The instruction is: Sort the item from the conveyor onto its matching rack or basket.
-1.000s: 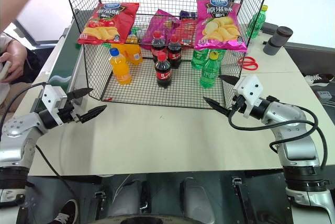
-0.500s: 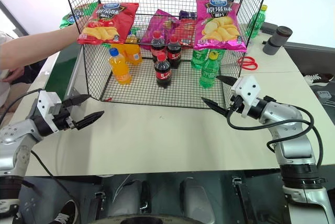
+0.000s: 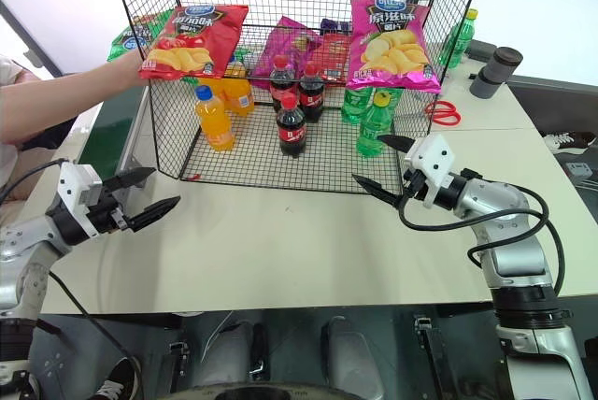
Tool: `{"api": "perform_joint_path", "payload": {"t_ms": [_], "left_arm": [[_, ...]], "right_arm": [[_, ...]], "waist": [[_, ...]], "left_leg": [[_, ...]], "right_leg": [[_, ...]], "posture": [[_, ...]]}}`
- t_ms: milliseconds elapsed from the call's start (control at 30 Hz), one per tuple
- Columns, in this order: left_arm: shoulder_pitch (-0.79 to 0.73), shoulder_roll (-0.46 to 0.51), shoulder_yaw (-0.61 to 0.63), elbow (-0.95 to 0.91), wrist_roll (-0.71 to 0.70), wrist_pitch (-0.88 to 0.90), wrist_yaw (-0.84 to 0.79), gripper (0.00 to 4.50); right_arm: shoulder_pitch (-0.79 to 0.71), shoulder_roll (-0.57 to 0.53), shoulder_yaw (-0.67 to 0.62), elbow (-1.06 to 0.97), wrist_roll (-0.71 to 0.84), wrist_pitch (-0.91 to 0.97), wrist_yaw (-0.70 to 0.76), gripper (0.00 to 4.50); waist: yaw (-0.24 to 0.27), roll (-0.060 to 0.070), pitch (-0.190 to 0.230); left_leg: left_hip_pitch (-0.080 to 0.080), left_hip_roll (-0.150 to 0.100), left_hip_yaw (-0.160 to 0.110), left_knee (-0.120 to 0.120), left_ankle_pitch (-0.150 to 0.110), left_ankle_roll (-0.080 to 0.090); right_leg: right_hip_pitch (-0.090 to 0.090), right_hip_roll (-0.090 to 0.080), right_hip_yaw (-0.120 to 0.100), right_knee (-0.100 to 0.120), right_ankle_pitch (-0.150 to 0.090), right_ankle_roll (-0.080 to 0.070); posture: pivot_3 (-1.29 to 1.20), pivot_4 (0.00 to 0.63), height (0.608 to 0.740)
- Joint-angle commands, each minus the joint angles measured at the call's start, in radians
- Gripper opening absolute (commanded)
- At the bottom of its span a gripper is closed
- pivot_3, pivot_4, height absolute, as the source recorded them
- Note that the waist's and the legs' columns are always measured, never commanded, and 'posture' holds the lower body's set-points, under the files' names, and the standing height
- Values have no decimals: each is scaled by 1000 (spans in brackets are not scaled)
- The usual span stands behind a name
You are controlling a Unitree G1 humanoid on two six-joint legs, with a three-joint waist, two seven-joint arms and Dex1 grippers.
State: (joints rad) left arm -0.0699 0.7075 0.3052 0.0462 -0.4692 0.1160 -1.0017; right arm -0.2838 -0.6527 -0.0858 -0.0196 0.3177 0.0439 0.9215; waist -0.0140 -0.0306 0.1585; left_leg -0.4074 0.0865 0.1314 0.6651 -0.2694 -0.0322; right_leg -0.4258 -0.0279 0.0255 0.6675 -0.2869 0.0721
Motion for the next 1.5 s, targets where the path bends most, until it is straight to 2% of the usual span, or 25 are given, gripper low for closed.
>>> {"api": "perform_joint_path", "payload": {"t_ms": [33,967,1067,1267,1367,1500], "left_arm": [[2,16,38,-27,2,-45,0,4500],[130,13,114,-93,33,-95,74,4500],[156,10,139,-75,89,-152,130,4500],[250,18,181,-16,297,-393,257,4500],[321,45,220,21,471,-535,380,4500],[369,92,280,70,639,-646,545,4500]], "right_arm": [[-25,3,-9,-2,5,-18,4,4476],[-54,34,45,-8,25,5,48,4476],[-59,54,49,-28,78,53,72,4476],[-49,90,131,-64,88,85,123,4476],[-38,90,223,-127,117,173,204,4476],[-64,111,256,-127,136,213,233,4476]], "waist": [[0,0,0],[-1,0,0],[-2,0,0],[-3,0,0],[-2,0,0],[1,-2,-1]], "left_leg": [[0,0,0,0,0,0],[0,0,0,0,0,0],[0,0,0,0,0,0],[0,0,0,0,0,0],[0,0,1,0,0,0],[0,0,1,-1,0,0]], "right_leg": [[0,0,0,0,0,0],[0,0,0,0,0,0],[0,0,0,0,0,0],[0,0,0,0,0,0],[0,-1,0,0,0,0],[-1,-2,-1,0,-2,-3]], "posture": [[0,150,740],[0,150,740],[0,150,740],[0,150,740],[0,150,740],[0,150,740]]}}
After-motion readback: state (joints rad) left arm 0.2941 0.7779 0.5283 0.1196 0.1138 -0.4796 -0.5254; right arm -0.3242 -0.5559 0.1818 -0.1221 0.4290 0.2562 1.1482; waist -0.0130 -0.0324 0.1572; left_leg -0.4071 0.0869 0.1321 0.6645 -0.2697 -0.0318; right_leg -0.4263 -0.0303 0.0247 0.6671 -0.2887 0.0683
